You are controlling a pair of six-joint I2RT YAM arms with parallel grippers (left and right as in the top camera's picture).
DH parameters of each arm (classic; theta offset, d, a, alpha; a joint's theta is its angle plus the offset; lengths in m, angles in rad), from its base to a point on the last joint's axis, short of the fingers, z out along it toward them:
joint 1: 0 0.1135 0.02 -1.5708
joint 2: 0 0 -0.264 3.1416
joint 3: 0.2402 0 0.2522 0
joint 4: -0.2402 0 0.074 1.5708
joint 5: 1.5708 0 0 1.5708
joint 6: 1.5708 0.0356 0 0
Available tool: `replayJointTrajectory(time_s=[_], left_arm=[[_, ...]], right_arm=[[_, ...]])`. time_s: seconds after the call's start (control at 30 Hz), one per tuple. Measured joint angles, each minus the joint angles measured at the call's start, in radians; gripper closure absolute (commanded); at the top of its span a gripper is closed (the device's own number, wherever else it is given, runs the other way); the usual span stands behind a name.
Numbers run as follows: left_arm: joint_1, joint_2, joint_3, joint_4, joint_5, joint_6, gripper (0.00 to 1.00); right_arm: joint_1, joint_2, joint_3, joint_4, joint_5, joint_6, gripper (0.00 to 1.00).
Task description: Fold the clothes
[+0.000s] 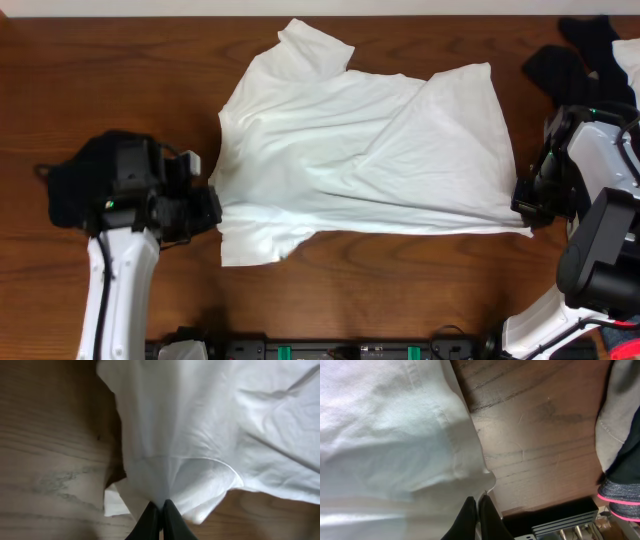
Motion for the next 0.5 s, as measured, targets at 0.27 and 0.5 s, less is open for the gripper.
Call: replayJointTrajectory(time_s=[0.27,0.5], left_arm=[[0.052,-0.029,0.000,-0.065,-0.035,0.000,0.94],[0.144,-0.035,0.000,-0.071,-0.045,0.000,0.94]], right_arm=[[-0.001,0.000,0.000,-0.003,-0.005,0.008,0.99],[-0.042,-0.012,0.000,-0.004,-0.028,0.031,0.99]])
